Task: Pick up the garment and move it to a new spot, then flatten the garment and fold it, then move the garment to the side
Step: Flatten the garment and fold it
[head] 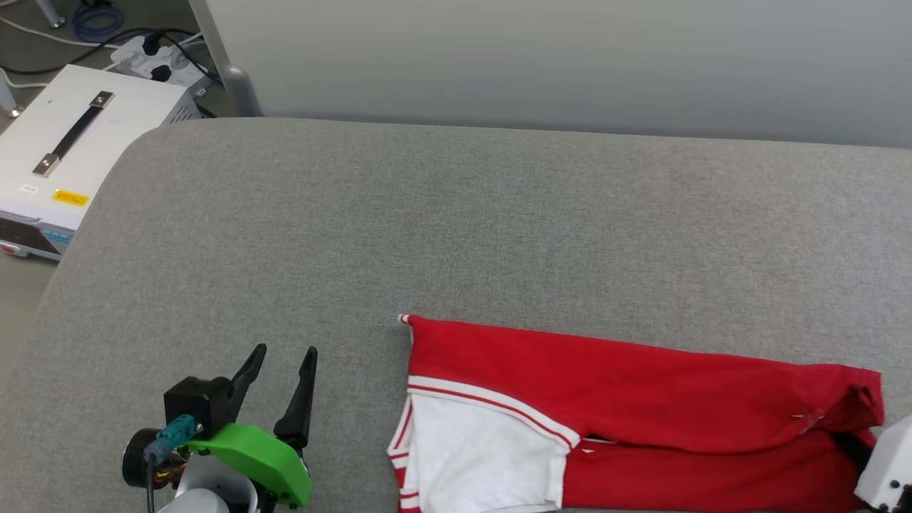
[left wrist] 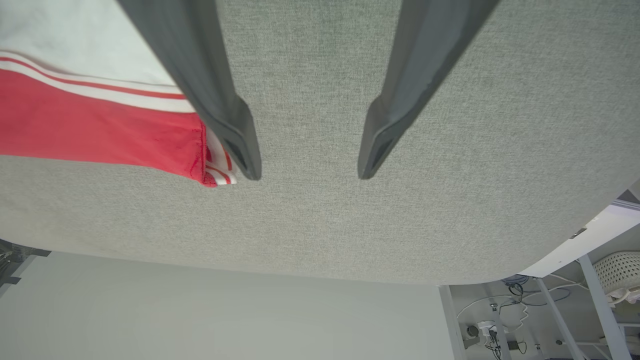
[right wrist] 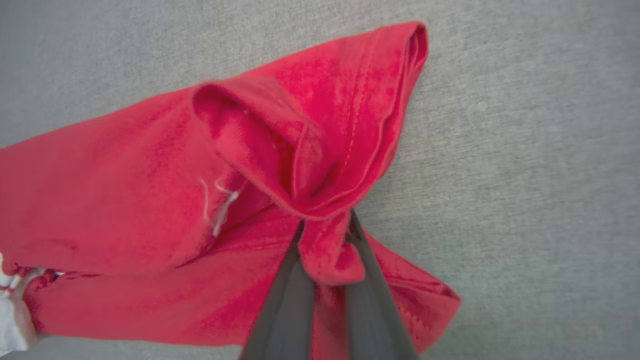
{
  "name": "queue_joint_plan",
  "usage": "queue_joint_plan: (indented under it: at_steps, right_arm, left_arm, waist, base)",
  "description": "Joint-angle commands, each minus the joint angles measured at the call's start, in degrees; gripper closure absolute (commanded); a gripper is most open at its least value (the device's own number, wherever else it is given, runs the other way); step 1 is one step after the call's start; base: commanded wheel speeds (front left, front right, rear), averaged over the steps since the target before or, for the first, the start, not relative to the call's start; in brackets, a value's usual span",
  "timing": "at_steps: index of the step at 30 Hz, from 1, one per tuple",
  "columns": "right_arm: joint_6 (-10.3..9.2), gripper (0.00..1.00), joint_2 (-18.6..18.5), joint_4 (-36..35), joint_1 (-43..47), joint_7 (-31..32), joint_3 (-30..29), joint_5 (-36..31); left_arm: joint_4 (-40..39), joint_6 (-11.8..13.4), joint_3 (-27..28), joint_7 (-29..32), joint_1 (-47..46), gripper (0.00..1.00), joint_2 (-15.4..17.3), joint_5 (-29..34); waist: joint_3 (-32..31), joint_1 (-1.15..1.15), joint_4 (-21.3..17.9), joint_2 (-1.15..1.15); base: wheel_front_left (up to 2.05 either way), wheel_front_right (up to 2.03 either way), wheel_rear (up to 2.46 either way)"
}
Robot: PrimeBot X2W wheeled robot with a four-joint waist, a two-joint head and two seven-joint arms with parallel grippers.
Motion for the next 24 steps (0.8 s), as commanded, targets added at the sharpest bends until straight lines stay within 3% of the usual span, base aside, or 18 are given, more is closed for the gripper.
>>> queue_joint_plan:
  at_steps: [1, 5, 10, 19, 24]
  right_arm:
    - [-0.05, 1.0, -1.49, 0.57, 0.68, -0.94, -0.68, -0.75]
    - [-0.05, 1.0, -4.16, 1.84, 0.59, -2.41, -0.97, -2.84]
    - [-0.05, 1.0, -3.94, 0.89, 0.74, -2.64, -0.04, -1.97]
    - [-0.05, 1.0, -1.18, -8.24, 4.27, 0.13, 2.37, 0.12]
    - [-0.05, 1.0, 2.46, -15.1, 6.14, 3.4, 4.23, 0.75]
  left_arm:
    - [0.18, -0.29, -0.01, -0.34, 0.85, 0.0, -0.13, 0.69]
    - [0.36, -0.3, -0.22, -0.31, 0.92, 0.0, -0.15, 0.59]
    - [0.63, -0.13, -0.28, -0.29, 1.31, 0.0, -0.34, 0.25]
    - [1.28, -0.05, -0.11, -0.31, 2.49, 0.0, -1.2, -0.29]
    - [1.34, -0.08, 0.18, -0.32, 3.14, 0.0, -1.6, -0.37]
  waist:
    - [-0.32, 0.0, -0.13, 0.0]
    - [-0.9, 0.0, -0.27, 0.0]
    - [-1.92, 0.0, -0.43, 0.0]
    - [-4.71, 0.0, -0.03, 0.0]
    - [-5.77, 0.0, 0.61, 0.0]
  base:
    - [0.0, 0.0, 0.0]
    - [0.0, 0.0, 0.0]
    - [0.0, 0.0, 0.0]
    - [0.0, 0.0, 0.0]
    - [0.0, 0.0, 0.0]
